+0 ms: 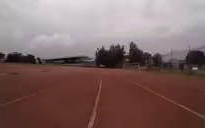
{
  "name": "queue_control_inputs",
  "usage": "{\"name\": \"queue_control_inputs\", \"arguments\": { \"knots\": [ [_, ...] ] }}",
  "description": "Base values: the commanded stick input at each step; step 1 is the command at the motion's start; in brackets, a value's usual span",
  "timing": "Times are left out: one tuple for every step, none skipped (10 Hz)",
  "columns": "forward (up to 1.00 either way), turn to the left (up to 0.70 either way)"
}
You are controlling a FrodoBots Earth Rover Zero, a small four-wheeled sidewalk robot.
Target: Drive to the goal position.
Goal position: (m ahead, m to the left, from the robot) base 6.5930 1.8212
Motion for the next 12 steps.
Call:
{"name": "queue_control_inputs", "arguments": {
  "knots": [
    [0.70,0.00],
    [0.70,0.00],
    [0.70,0.00],
    [0.70,0.00],
    [0.70,0.00],
    [0.70,0.00],
    [0.70,0.00],
    [0.70,0.00],
    [0.70,0.00],
    [0.70,0.00],
    [0.70,0.00],
    [0.70,0.00]
  ]
}}
